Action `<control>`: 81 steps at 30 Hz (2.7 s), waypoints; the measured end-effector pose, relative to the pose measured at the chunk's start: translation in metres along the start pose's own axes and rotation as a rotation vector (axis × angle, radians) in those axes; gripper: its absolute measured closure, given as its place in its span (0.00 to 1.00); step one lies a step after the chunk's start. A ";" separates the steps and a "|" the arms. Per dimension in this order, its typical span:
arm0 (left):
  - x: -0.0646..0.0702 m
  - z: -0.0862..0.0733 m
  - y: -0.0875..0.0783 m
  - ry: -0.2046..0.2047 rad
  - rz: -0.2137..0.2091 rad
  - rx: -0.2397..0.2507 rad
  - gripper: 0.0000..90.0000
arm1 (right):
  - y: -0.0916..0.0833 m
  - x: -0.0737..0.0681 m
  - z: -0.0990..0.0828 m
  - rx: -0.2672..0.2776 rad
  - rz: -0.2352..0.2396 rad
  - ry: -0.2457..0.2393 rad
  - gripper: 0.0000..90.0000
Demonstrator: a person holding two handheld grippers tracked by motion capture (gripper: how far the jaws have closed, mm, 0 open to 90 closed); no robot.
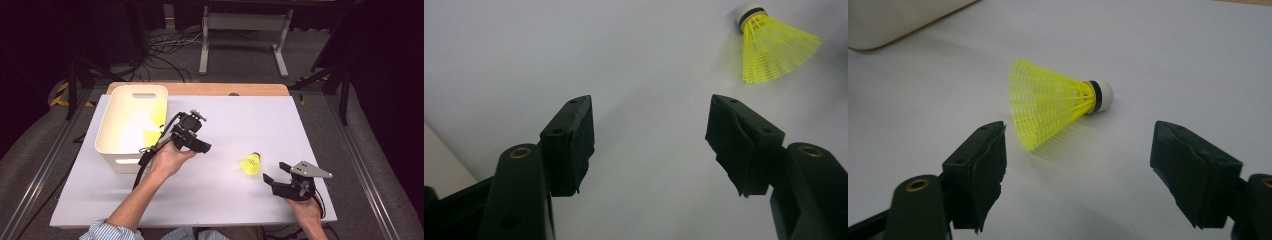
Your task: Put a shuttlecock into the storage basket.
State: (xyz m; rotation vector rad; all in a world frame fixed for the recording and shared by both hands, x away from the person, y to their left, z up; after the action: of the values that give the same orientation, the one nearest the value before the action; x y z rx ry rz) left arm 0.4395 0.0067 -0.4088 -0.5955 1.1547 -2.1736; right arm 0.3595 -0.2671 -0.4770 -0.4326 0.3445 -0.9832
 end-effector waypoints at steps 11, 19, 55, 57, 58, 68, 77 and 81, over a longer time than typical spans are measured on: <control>0.002 -0.003 0.010 0.003 -0.004 -0.011 0.40 | 0.008 -0.006 0.003 -0.078 0.007 0.019 0.38; 0.004 -0.006 0.020 0.003 -0.012 -0.022 0.40 | 0.013 -0.008 0.005 -0.130 -0.014 0.016 0.45; 0.004 -0.016 0.037 -0.002 -0.023 -0.042 0.40 | 0.044 -0.007 0.008 -0.278 -0.097 0.041 0.78; 0.004 -0.016 0.037 -0.002 -0.022 -0.042 0.40 | 0.044 -0.006 0.008 -0.281 -0.099 0.048 0.80; 0.004 -0.016 0.037 -0.002 -0.022 -0.042 0.40 | 0.044 -0.006 0.008 -0.281 -0.099 0.048 0.80; 0.004 -0.016 0.037 0.003 -0.021 -0.043 0.40 | 0.046 0.000 0.008 -0.302 -0.103 0.103 0.94; 0.002 -0.017 0.034 0.004 -0.017 -0.046 0.40 | 0.047 0.000 0.009 -0.305 -0.101 0.109 0.99; 0.002 -0.019 0.033 0.004 -0.010 -0.050 0.40 | 0.046 -0.002 0.013 -0.302 -0.101 0.103 0.99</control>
State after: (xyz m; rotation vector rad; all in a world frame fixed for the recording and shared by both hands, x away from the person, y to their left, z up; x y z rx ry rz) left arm 0.4364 0.0017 -0.4468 -0.6196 1.2134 -2.1612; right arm 0.3978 -0.2411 -0.4886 -0.6801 0.5730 -1.0585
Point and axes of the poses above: each handheld gripper's, and its own axes: y roughly forward along the jaws, z roughly out of its top, x roughly to its right, the point moved 7 cm from there along y, roughly forward along the jaws, and after that the axes turned 3 degrees about y, right-handed, at the moved point
